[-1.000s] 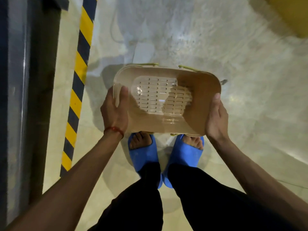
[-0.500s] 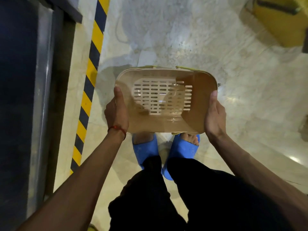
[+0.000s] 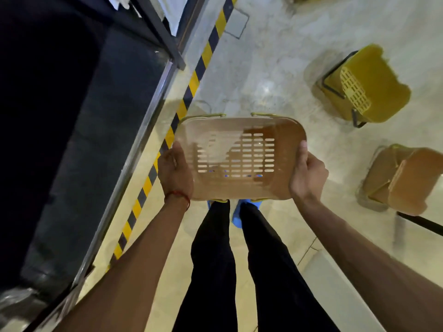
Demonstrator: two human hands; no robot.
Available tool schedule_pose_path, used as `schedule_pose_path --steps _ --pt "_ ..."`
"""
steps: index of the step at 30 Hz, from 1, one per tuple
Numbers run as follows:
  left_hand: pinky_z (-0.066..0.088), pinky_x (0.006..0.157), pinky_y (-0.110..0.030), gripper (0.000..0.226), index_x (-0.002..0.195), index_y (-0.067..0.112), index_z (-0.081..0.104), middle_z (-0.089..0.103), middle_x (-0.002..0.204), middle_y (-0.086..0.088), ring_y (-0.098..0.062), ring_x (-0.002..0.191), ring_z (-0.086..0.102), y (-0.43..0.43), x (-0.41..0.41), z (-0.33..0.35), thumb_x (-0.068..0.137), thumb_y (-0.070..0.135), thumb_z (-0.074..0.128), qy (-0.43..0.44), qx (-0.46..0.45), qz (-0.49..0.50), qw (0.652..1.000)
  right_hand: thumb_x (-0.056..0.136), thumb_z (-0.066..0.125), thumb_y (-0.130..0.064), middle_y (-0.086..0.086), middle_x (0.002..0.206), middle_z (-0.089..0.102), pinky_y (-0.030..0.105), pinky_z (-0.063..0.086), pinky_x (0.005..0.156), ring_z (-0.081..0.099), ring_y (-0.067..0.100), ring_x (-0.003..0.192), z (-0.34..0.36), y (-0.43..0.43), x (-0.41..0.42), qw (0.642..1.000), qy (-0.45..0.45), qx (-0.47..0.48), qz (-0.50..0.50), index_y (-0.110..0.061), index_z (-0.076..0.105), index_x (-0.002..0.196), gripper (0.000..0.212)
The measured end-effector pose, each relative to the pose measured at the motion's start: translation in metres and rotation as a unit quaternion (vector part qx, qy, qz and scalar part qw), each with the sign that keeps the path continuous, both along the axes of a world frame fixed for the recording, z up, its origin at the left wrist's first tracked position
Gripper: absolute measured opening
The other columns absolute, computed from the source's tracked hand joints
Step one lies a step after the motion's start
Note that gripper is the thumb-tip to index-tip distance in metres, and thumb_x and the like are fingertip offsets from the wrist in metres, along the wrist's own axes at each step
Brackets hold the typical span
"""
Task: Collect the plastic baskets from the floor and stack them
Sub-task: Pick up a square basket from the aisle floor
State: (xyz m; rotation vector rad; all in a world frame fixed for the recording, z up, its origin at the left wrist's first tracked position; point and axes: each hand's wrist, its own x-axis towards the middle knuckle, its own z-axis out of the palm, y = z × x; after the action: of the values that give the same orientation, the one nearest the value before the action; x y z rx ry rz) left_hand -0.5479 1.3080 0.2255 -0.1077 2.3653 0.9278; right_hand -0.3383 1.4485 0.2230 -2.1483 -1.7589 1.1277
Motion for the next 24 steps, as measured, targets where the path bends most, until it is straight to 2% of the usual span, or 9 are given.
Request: schedule_pose_path --steps 2,5,8,11,13,15,19,22,24 --pt "0.042 0.075 -0.014 0.048 0.111 0.013 0.066 0.062 0.101 0.005 -0.014 0.095 0.056 -0.016 0.000 0.034 0.103 0.051 0.038 0.012 0.019 0.028 0.999 0.105 0.031 -0.057 0.006 0.059 0.055 0.030 0.037 0.055 0.047 0.014 0.056 0.034 -0.005 -0.003 1.000 0.006 0.003 0.027 -0.001 0.051 0.068 0.070" --pt "0.048 0.076 -0.037 0.062 0.086 0.010 0.067 0.065 0.079 -0.002 -0.022 0.081 0.060 -0.036 0.007 0.075 0.101 0.059 0.032 0.034 -0.010 0.016 0.999 0.104 0.030 -0.059 0.011 0.060 0.055 0.032 0.037 0.055 0.046 0.020 0.056 0.074 -0.012 -0.004 0.998 0.017 0.007 0.054 0.004 0.051 0.070 0.074" --pt "0.049 0.086 -0.044 0.066 0.103 -0.001 0.068 0.068 0.098 -0.020 -0.037 0.099 0.060 -0.054 0.017 0.109 0.101 0.057 0.036 0.065 -0.025 0.063 0.996 0.104 0.030 -0.060 0.007 0.055 0.052 0.032 0.035 0.054 0.046 0.019 0.054 0.107 -0.014 -0.003 0.995 0.032 0.017 0.094 -0.003 0.048 0.063 0.073" --pt "0.047 0.067 -0.036 0.051 0.080 0.002 0.067 0.059 0.063 -0.002 -0.020 0.066 0.052 -0.073 0.034 0.150 0.105 0.040 0.043 0.124 -0.014 0.098 0.987 0.105 0.030 -0.059 0.003 0.054 0.050 0.025 0.036 0.053 0.046 0.011 0.052 0.138 -0.017 -0.002 0.987 0.048 0.032 0.150 -0.006 0.048 0.061 0.070" --pt "0.035 0.053 -0.016 0.051 0.062 0.013 0.055 0.045 0.047 0.010 -0.003 0.052 0.045 -0.089 0.049 0.174 0.104 0.039 0.045 0.147 -0.006 0.133 0.980 0.105 0.031 -0.058 0.000 0.053 0.051 0.018 0.033 0.050 0.048 0.007 0.051 0.157 -0.018 -0.001 0.979 0.062 0.046 0.189 -0.008 0.049 0.061 0.068" --pt "0.034 0.055 -0.014 0.050 0.067 0.014 0.054 0.046 0.051 0.012 0.001 0.053 0.047 -0.107 0.067 0.194 0.103 0.047 0.044 0.141 0.002 0.191 0.972 0.105 0.033 -0.055 -0.002 0.052 0.050 0.021 0.033 0.050 0.049 0.004 0.052 0.179 -0.022 -0.005 0.968 0.081 0.055 0.230 -0.012 0.048 0.061 0.063" --pt "0.039 0.070 -0.028 0.055 0.082 0.009 0.065 0.057 0.069 0.003 -0.015 0.071 0.052 -0.153 0.106 0.222 0.102 0.053 0.039 0.130 0.010 0.278 0.952 0.107 0.034 -0.047 -0.006 0.051 0.047 0.023 0.030 0.050 0.046 0.008 0.052 0.217 -0.041 -0.017 0.931 0.093 0.083 0.342 -0.019 0.050 0.062 0.055" --pt "0.039 0.070 -0.013 0.049 0.102 0.018 0.073 0.063 0.076 0.014 0.003 0.075 0.057 -0.187 0.139 0.244 0.102 0.054 0.040 0.140 0.020 0.358 0.923 0.107 0.036 -0.039 -0.004 0.059 0.056 0.028 0.031 0.052 0.046 0.018 0.056 0.240 -0.068 -0.026 0.907 0.104 0.064 0.402 -0.019 0.057 0.065 0.051" --pt "0.040 0.072 -0.017 0.050 0.100 0.022 0.073 0.065 0.080 0.012 0.001 0.076 0.057 -0.214 0.161 0.254 0.100 0.058 0.039 0.139 0.016 0.402 0.905 0.108 0.037 -0.041 -0.004 0.071 0.066 0.028 0.034 0.059 0.054 0.017 0.063 0.248 -0.092 -0.029 0.891 0.124 0.044 0.434 -0.018 0.067 0.079 0.048"
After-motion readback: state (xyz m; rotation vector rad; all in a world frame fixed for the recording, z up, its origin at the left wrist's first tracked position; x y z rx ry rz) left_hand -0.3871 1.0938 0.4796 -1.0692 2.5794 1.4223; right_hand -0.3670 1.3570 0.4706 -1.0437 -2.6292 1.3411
